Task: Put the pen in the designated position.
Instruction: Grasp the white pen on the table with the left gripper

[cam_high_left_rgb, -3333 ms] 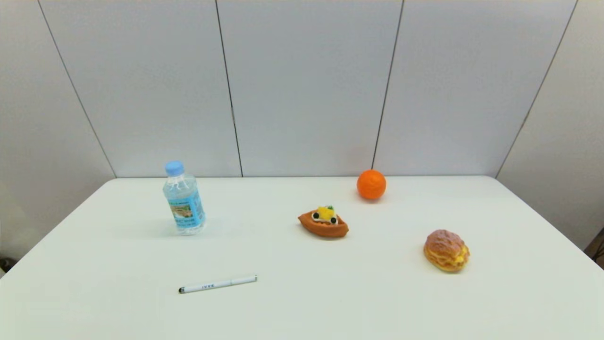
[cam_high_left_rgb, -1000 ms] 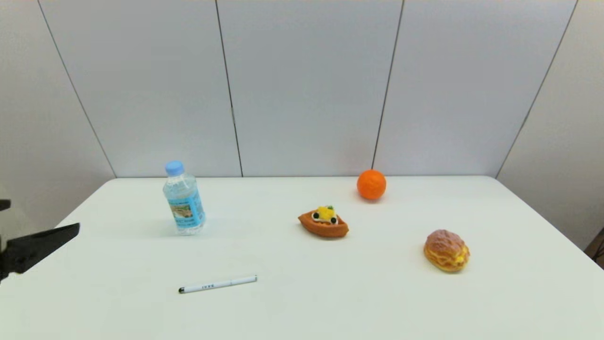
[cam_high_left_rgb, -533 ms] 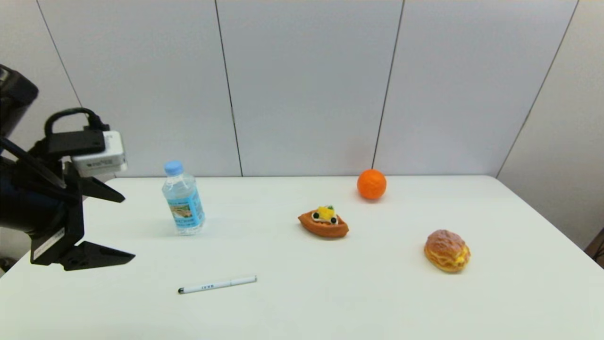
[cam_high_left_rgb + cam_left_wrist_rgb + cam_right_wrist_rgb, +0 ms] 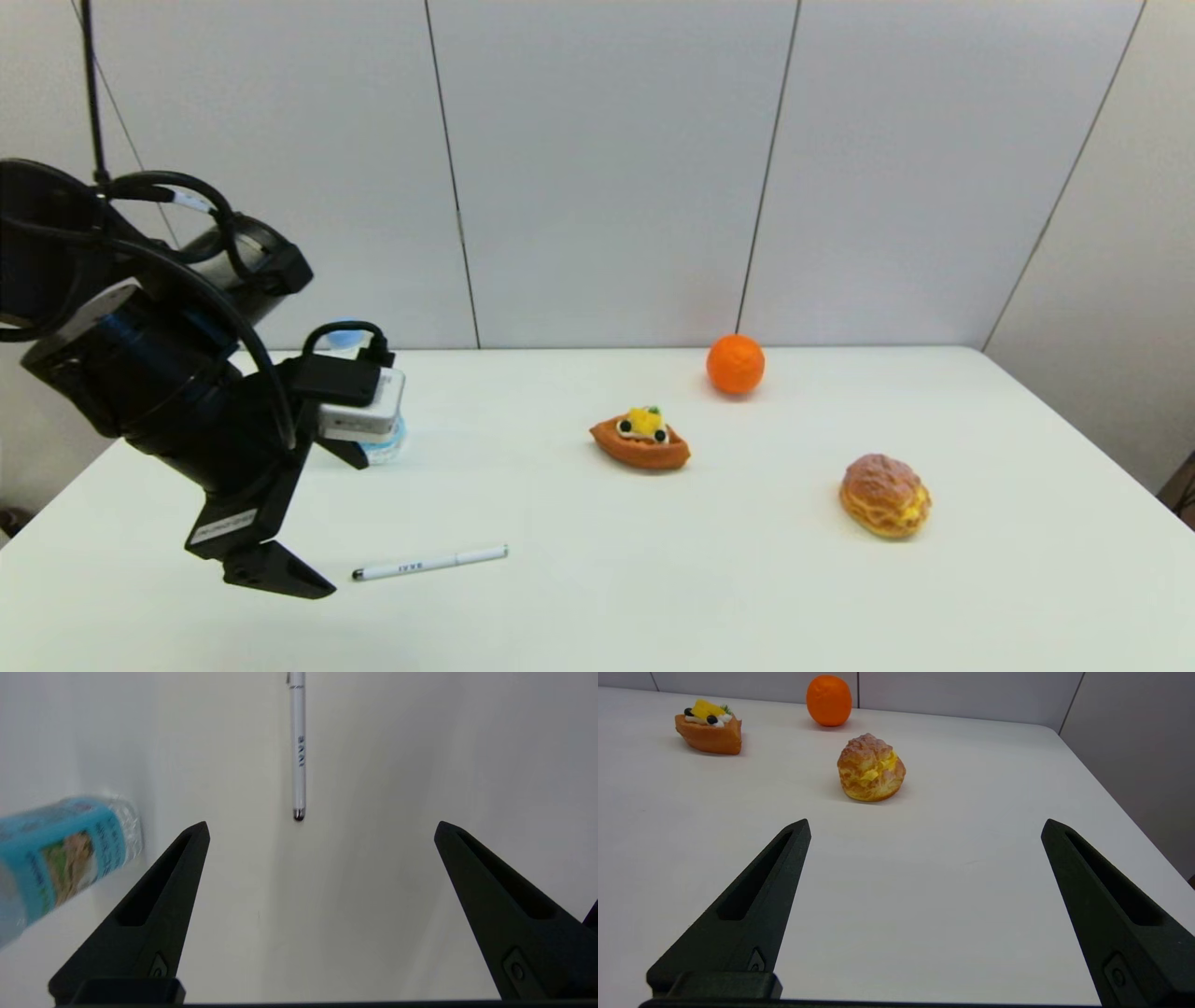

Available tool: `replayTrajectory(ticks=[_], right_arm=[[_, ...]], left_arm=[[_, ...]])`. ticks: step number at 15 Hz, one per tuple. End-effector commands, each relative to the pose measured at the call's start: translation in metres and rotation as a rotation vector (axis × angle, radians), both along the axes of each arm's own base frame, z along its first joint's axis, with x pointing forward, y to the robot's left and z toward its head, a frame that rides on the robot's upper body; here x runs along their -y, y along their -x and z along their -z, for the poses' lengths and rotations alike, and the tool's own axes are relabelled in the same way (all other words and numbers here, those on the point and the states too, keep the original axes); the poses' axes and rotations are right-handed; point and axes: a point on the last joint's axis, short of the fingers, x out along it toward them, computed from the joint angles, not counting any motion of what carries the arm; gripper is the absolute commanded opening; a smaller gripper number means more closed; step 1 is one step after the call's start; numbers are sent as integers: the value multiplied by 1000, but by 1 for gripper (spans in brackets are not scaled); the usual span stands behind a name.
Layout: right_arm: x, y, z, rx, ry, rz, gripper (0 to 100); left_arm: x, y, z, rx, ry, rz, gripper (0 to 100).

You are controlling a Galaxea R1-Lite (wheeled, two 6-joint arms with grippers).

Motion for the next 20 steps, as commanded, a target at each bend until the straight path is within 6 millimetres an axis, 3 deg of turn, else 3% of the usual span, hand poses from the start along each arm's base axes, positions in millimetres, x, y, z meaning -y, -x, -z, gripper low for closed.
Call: replayTrajectory(ticks=[1,4,10,13,20], right_arm=[[0,0,0,1,1,-2,100],[0,0,0,-2,1,-1,100],[0,0,0,0,1,-2,100],[0,0,0,1,1,-2,100],[0,0,0,1,1,-2,100]], left_arm=[[27,-19,25,-76,-37,76,100],[43,-34,44,-100,-48,105,100],[49,-48,69,-147,-84,97,100],[54,-54,70,-69,-113,61,100],[57,-55,78,-81,-141,-7,100]])
